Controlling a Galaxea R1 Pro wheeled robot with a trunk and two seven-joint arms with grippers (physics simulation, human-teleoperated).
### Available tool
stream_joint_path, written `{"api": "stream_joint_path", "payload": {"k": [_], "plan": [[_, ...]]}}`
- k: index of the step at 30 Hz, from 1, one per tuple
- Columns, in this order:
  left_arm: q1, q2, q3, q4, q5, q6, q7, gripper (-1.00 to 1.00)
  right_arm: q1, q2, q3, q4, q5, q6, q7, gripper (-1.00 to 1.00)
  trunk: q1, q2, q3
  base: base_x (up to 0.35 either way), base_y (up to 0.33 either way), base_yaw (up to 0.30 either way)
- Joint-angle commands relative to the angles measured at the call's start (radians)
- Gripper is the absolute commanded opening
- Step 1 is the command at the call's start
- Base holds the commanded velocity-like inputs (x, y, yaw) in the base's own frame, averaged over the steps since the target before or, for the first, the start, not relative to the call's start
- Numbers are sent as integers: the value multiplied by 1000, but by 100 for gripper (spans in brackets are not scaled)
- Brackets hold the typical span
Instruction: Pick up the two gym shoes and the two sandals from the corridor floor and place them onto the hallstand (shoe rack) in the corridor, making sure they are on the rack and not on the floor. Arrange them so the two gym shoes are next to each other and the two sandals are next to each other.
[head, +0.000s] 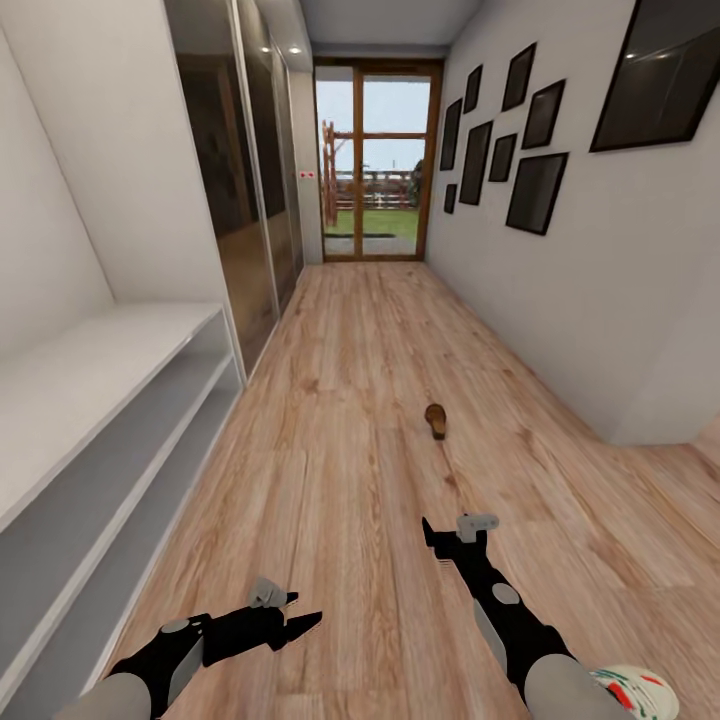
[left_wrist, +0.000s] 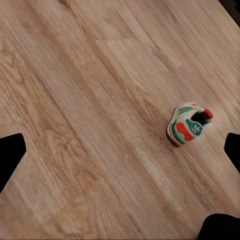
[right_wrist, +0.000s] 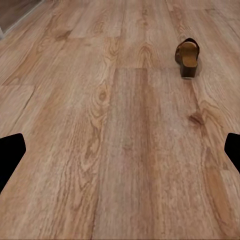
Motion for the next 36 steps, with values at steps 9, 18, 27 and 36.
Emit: {"api": "stream_joint_path", "payload": {"k": [9, 18, 27, 36], "plan": [[-1, 0, 7, 0, -10, -10, -2, 100, -1, 1, -9, 0, 10, -3, 5, 100, 0, 0, -1, 343, 4, 0], [-1, 0, 7, 0, -10, -10, -2, 100, -1, 1, -9, 0, 10, -3, 5, 100, 0, 0, -1, 344, 0, 0], [-1, 0, 7, 0, -10, -10, -1, 100, -1, 1, -9, 0, 10, -3, 5, 100, 0, 0, -1, 344, 0, 0], [-1, 0, 7, 0, -10, -10, -1, 100, -1, 0, -7, 0, 13, -3, 4, 100, 0, 0, -1, 344, 0, 0]]}}
